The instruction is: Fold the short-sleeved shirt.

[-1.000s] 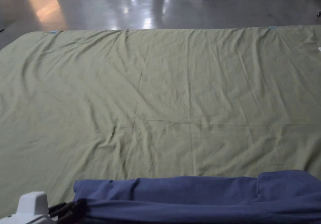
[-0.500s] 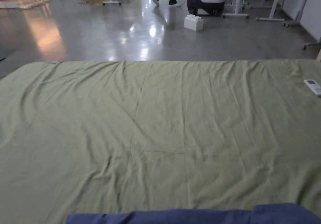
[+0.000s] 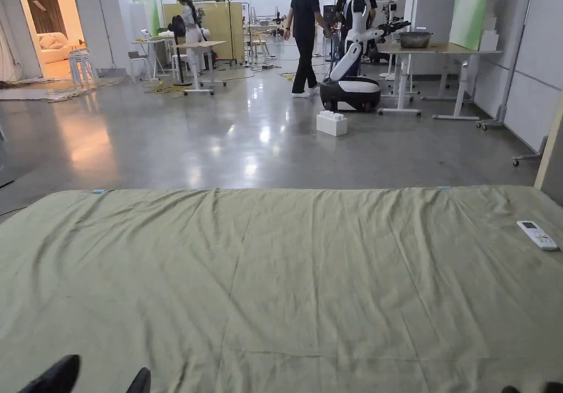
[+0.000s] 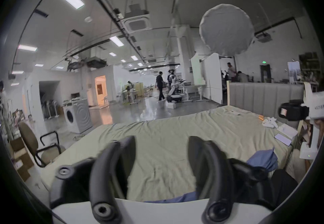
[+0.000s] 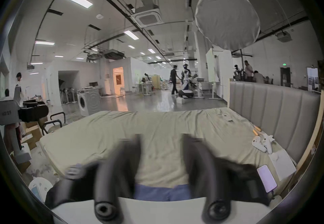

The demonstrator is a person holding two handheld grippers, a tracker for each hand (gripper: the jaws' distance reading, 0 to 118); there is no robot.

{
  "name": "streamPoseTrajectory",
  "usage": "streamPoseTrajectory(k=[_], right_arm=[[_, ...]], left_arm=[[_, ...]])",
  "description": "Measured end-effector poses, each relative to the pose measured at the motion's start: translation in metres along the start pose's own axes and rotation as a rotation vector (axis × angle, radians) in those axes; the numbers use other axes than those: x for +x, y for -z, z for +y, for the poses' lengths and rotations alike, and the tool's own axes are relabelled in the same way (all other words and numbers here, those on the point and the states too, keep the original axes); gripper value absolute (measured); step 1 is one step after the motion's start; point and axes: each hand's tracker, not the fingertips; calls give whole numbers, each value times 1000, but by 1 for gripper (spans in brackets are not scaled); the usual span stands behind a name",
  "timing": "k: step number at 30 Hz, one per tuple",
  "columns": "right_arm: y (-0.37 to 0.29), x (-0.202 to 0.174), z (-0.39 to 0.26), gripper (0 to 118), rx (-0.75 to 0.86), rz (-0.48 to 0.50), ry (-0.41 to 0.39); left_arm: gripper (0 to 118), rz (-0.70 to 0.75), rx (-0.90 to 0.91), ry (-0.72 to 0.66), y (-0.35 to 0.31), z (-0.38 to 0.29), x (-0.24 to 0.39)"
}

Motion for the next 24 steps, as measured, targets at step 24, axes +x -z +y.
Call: streamPoseTrajectory(k=[24], right_arm=[[3,-16,3,0,-20,-22,-9]], left_arm=[[0,-105,-83,-148,8,-11,-16]])
